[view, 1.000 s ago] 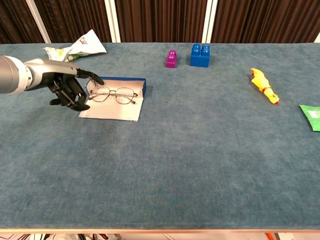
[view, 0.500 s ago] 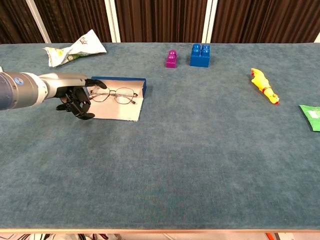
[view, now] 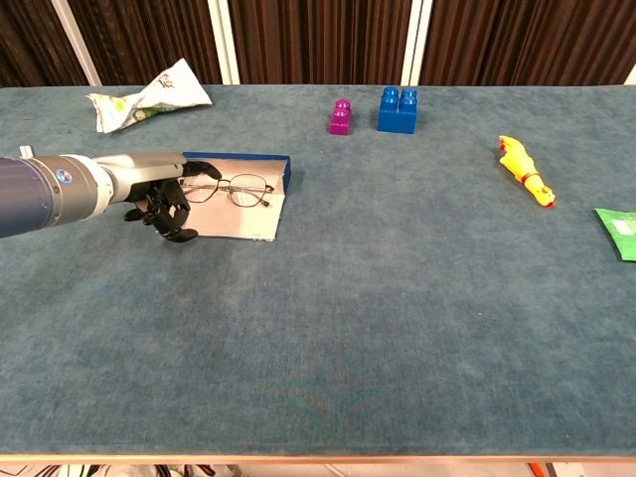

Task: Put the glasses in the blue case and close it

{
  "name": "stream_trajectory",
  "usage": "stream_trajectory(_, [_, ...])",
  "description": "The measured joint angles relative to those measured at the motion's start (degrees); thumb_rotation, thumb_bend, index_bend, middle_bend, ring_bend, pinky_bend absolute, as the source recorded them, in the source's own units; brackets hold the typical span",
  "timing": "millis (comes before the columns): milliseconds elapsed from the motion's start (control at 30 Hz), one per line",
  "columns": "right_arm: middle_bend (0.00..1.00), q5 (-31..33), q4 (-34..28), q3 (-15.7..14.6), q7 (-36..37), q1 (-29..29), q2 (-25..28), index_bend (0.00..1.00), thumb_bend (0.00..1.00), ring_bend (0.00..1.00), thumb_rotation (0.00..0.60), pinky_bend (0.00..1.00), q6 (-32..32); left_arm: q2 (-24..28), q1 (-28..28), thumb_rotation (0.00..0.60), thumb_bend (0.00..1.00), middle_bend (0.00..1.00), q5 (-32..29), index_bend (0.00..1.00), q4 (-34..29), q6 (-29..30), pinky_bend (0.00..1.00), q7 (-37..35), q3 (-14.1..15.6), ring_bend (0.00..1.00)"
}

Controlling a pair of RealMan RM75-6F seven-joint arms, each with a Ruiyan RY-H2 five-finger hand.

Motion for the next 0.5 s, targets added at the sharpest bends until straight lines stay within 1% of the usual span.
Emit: stream_trajectory(500, [0.02, 0.3, -0.1, 0.1, 0.0, -0.1, 0.0, 0.0, 0.15, 0.13, 0.6, 0.24, 0.0, -0.7, -0.1, 0.6, 0.37, 0.74, -0.3, 0.01, 0.2, -0.5, 0.84, 1.2, -0.3, 0.77])
